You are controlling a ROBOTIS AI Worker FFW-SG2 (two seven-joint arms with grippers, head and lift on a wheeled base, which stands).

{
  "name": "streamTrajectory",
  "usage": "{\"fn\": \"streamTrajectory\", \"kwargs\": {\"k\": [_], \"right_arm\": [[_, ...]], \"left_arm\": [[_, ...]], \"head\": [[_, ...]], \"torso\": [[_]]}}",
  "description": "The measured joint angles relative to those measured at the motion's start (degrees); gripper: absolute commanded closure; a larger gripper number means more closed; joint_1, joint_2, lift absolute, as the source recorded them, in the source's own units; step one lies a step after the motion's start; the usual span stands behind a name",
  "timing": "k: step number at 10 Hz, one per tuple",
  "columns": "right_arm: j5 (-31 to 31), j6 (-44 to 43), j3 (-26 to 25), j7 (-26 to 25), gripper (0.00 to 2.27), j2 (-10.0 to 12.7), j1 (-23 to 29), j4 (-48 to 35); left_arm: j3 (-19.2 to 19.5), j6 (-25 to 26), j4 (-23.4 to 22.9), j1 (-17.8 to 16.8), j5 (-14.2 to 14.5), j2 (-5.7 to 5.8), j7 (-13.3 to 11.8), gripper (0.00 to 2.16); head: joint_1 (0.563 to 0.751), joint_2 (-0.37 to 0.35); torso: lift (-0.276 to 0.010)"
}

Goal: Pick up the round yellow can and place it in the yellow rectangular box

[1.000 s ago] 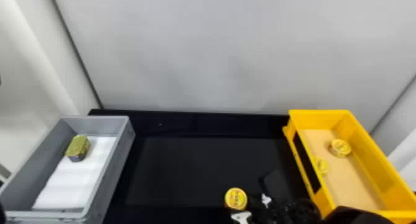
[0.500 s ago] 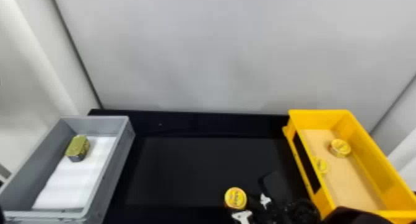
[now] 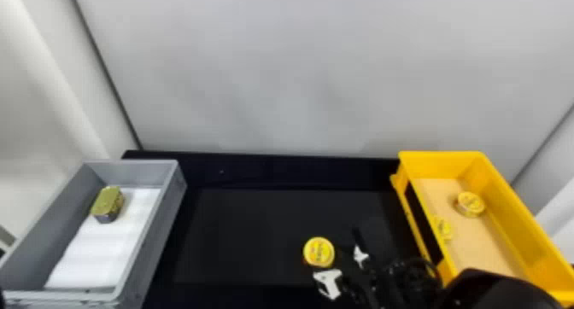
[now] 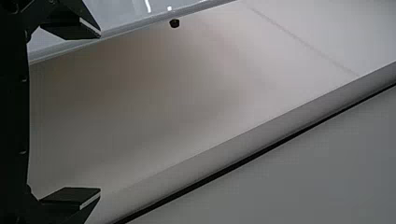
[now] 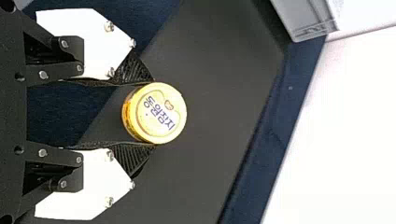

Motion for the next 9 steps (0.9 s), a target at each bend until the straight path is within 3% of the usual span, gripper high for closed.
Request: {"fn": "streamTrajectory", "kwargs": {"k": [5, 9], "right_arm": [[-0.31, 8.06, -7.91, -5.13, 0.71, 0.48, -0.31, -11.63], [-0.8, 9.85, -12.75, -13.06, 0.71, 0.7, -0.14, -15.73]], "left_arm": [[0.66, 0.12, 0.04, 0.38, -0.1, 0.0, 0.06, 0.09], [1.31, 0.11, -0.29, 0.68, -0.1, 0.0, 0.08, 0.09]], "head": [[0.694, 0.014], [0.694, 0.014]], "torso": [[-0.056], [-0.056]]}}
